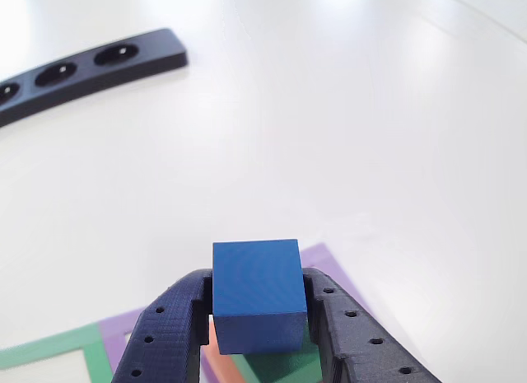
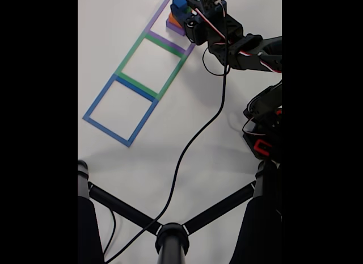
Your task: Tower of hanoi
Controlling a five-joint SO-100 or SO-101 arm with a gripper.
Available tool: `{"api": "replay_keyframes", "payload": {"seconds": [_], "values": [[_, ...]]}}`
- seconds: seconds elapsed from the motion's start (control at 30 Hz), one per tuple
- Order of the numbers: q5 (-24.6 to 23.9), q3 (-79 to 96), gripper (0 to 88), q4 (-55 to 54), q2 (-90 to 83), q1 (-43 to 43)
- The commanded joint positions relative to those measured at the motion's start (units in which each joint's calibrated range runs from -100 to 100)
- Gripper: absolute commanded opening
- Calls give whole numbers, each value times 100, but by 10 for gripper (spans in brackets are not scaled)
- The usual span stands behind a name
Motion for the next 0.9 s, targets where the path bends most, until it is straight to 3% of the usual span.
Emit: {"api": "replay_keyframes", "payload": {"seconds": [0.0,0.17,0.43,0.57,0.87], "values": [[59,-309,29,520,-694,-127],[59,-617,28,2316,-1928,-233],[59,-3225,28,7383,-3234,-279],[59,-4943,26,9334,-3178,-393],[59,-7469,22,11811,-3017,-958]]}}
